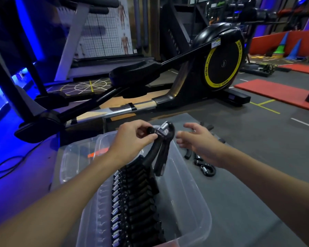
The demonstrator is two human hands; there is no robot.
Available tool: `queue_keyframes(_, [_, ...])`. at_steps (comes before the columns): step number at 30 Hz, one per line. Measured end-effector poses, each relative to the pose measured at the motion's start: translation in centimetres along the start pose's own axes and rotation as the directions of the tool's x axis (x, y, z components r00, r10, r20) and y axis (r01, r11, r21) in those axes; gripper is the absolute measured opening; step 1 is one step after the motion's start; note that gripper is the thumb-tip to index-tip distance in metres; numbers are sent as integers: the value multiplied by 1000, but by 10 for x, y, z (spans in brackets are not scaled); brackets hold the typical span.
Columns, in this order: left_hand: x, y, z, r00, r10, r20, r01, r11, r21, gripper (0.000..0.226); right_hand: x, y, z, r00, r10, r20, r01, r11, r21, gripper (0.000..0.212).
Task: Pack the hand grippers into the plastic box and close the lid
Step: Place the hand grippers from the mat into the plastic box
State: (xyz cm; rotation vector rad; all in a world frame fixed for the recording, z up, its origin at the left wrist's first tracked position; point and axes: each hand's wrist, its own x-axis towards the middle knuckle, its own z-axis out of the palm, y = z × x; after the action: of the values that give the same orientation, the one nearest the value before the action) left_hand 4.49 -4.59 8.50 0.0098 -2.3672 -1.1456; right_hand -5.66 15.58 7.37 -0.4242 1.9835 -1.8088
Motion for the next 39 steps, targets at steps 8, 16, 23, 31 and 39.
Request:
queue_keyframes(8, [8,-62,44,975,-214,-68,218,973,74,13,5,54,27,991,-72,116,128,786,-605,63])
queue_keyframes(16, [30,-116,89,924,-382,12,369,899,235,21,14,74,25,984,-66,165,168,649,-742,70])
queue_keyframes(23, [25,-154,105,888,-444,119,374,848,375,27,17,78,24,982,-52,182,164,717,-678,71])
queue_keyframes(31, [18,-159,106,907,-387,168,269,837,477,17,14,77,24,984,-47,175,150,749,-646,71])
queue_keyframes(39, [17,-134,100,961,-244,127,176,900,399,25,14,79,24,985,-75,156,154,789,-595,66])
